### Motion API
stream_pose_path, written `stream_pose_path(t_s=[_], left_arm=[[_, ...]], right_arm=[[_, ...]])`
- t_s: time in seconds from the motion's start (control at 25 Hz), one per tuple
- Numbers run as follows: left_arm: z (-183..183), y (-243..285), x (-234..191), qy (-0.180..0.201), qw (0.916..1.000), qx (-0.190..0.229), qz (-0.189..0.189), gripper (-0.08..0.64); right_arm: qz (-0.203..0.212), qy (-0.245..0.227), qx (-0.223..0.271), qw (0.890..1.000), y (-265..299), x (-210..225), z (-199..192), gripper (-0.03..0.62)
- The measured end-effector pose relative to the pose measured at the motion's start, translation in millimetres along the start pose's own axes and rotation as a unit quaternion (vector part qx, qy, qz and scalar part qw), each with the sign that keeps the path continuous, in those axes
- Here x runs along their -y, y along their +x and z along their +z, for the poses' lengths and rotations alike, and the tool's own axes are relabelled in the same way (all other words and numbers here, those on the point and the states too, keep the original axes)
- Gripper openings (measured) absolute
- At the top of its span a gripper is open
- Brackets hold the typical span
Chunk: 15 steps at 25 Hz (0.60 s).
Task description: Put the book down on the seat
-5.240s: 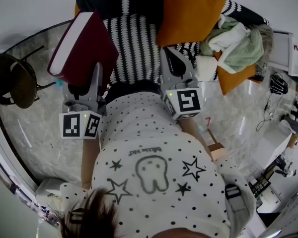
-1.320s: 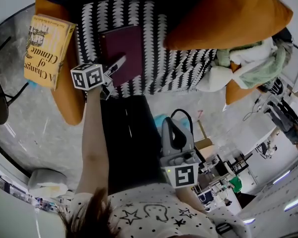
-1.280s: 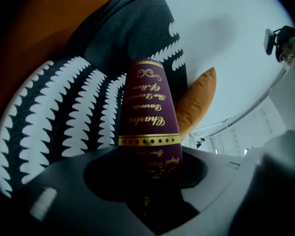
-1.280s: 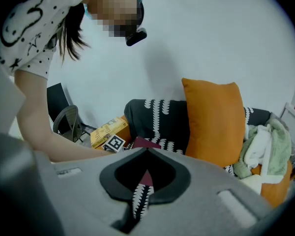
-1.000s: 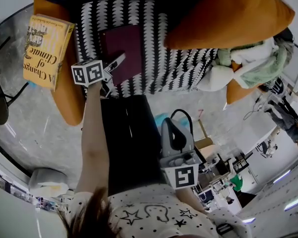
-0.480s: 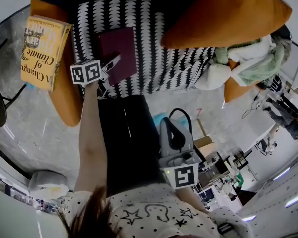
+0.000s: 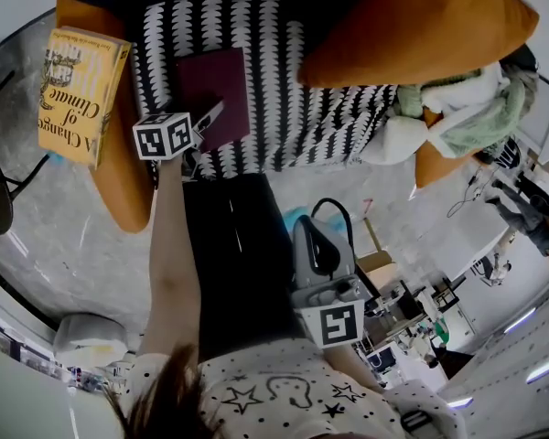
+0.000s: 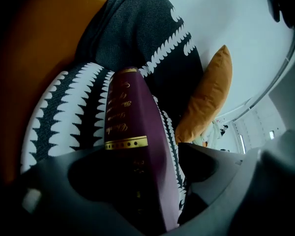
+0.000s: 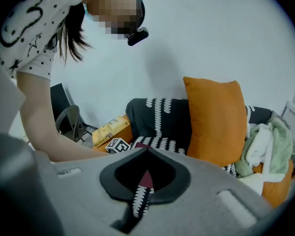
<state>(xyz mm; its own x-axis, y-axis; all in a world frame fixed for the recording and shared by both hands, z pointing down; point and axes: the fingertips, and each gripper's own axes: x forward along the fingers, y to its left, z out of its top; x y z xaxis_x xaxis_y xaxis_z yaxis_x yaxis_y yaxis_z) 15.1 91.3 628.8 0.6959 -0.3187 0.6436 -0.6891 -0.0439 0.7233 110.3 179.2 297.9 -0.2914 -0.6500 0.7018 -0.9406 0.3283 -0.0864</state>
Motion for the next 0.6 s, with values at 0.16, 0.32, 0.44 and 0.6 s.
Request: stream_pose_path(t_s=[0.16,0.32,0.44,0.6], left_arm=[[3.3,-3.7,-2.5,-0.001,0.9998,0.006,0.019,0.422],[6.3,-9.1,-2.4,-0.009,0.9996,0.014,0.024,0.423],[10.0,-13.0,2.3,-0.014,0.9994,0.016,0.029,0.423],[13.7,-20.9,-4.4,-0.017,0.9987,0.027,0.039,0.423]], right_arm=[[0.001,0.001,0.001,1.000,1.4,1.4,2.5,0.002],[0.004,0.000,0.003,1.000,1.0,2.2,6.4,0.002],[0.005,-0.001,0.007,1.000,-3.9,4.7,13.0,0.002],[0.007,0.000,0.014,1.000,-1.6,0.4,13.1,0.002]])
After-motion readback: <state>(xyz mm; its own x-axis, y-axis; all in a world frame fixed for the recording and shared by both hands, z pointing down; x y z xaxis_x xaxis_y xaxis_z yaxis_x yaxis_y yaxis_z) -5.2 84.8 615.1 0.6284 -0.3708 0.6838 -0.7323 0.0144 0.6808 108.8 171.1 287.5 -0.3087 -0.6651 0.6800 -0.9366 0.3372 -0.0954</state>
